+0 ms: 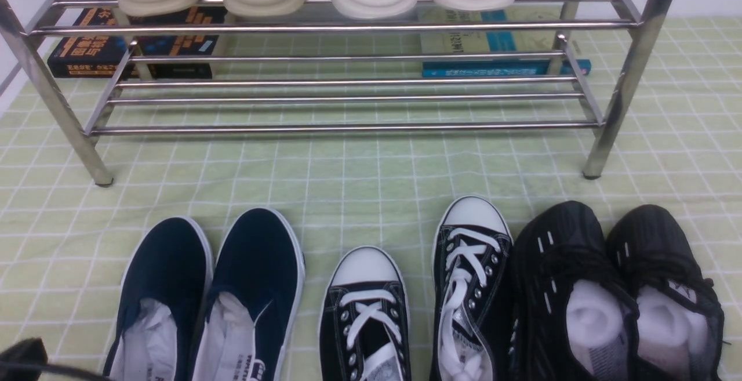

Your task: Take the shoes off the shelf with your hand from the green coffee tablecloth.

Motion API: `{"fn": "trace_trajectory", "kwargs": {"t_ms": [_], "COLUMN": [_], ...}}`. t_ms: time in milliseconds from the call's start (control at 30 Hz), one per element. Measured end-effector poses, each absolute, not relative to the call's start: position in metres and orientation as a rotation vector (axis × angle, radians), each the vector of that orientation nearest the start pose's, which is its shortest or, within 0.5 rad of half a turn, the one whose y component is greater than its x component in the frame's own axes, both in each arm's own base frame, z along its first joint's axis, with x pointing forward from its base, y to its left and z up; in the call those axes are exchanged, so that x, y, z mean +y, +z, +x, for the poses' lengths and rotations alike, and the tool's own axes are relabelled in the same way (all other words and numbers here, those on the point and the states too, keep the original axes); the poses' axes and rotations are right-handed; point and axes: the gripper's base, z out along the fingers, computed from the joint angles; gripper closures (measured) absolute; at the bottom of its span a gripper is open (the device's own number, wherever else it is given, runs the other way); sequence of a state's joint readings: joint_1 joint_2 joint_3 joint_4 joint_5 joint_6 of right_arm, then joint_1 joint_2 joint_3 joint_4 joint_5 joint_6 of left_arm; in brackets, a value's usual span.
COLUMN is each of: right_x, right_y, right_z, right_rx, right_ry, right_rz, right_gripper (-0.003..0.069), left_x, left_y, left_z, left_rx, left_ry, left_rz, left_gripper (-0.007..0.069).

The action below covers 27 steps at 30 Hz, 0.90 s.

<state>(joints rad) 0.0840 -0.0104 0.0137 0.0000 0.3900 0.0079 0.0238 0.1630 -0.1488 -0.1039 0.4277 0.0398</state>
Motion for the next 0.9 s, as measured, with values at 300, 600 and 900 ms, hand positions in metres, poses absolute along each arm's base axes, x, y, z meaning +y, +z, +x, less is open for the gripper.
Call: {"fn": "trace_trajectory", "kwargs": {"t_ms": [300,600,900], "right_x": [0.004,0.004,0.004], "right_y": [0.174,0.174,0.174], "right_z": [0.052,0.052,0.052], "right_rx": [1.876,1.876,1.876], "right_ry": [0.063,0.063,0.063], "right_rz": [-0.071,-0.071,-0.071], "right_gripper": [0.0519,0.0516,0.0512], "left_x": [0.005,0.004,0.004], "left_y": [0.174,0.174,0.174], "left_z": [0.053,0.053,0.053], "left_rx": [1.846,1.849,1.851], "left_ry": [-0.053,-0.068,-0.045], "left_rz": [-0.197,-0.166,-0.130], "left_gripper": [0.0602,0.0592,0.0585]}}
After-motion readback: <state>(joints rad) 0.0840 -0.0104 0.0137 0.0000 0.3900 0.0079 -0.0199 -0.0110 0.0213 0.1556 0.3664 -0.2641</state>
